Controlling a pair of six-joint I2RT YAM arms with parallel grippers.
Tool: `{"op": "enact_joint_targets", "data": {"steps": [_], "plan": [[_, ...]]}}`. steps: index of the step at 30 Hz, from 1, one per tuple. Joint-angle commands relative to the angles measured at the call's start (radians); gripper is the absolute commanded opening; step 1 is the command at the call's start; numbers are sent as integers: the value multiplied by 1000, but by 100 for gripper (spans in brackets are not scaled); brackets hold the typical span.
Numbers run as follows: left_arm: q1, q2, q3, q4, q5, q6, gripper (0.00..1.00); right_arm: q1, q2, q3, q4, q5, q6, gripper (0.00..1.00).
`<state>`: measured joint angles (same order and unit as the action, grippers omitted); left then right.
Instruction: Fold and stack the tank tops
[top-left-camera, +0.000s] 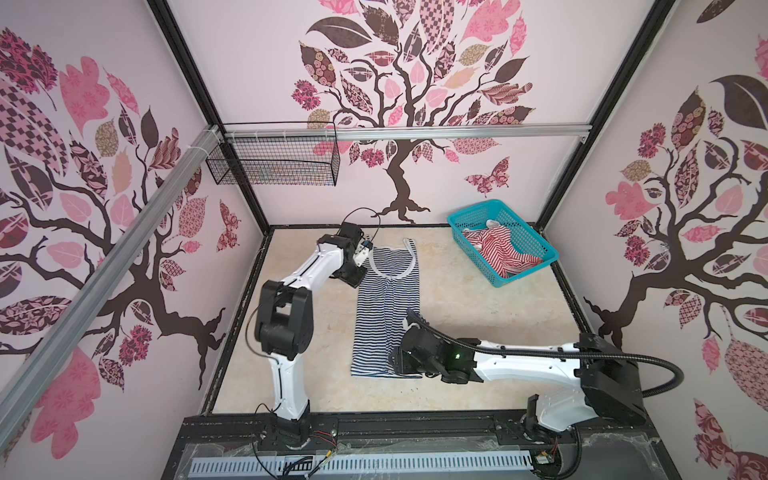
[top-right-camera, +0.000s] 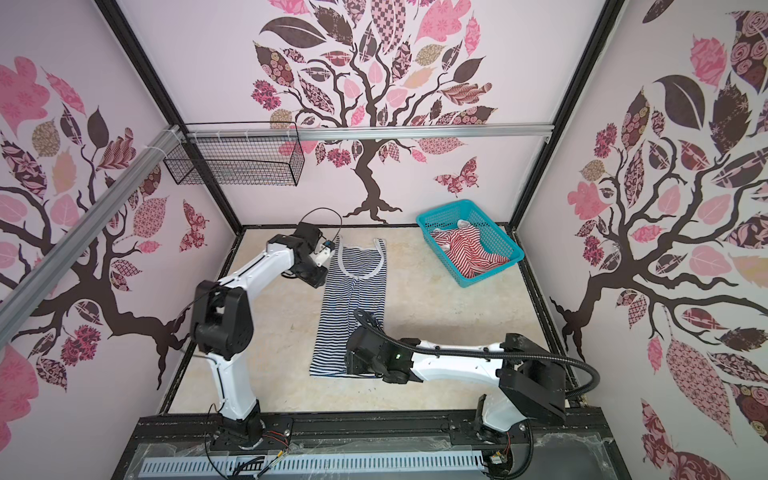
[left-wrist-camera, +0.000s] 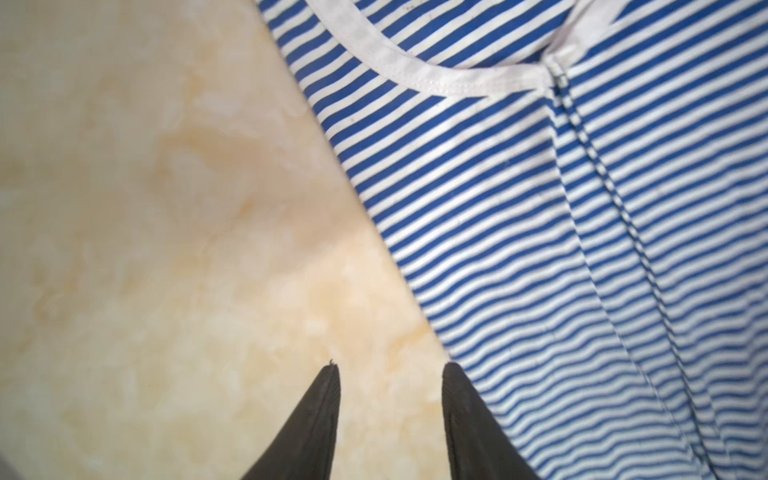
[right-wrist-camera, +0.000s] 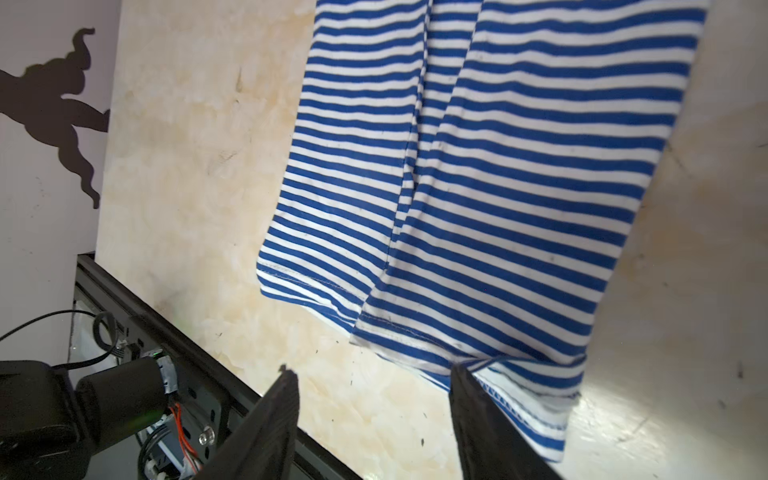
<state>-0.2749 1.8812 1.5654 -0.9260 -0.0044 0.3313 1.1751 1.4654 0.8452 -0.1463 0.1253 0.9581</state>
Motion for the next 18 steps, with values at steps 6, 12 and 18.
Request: {"op": "enact_joint_targets", "data": {"steps": [6, 12, 18], "plan": [[-66, -488, -621, 129, -47, 297, 47, -18, -83, -154, -31, -13, 71, 60], [-152, -865, -882, 155, 8, 399, 51, -55, -190, -340, 161, -48, 177, 61], [-247, -950, -948, 100, 22, 430, 52, -80, -165, -364, 232, -86, 207, 61]]}}
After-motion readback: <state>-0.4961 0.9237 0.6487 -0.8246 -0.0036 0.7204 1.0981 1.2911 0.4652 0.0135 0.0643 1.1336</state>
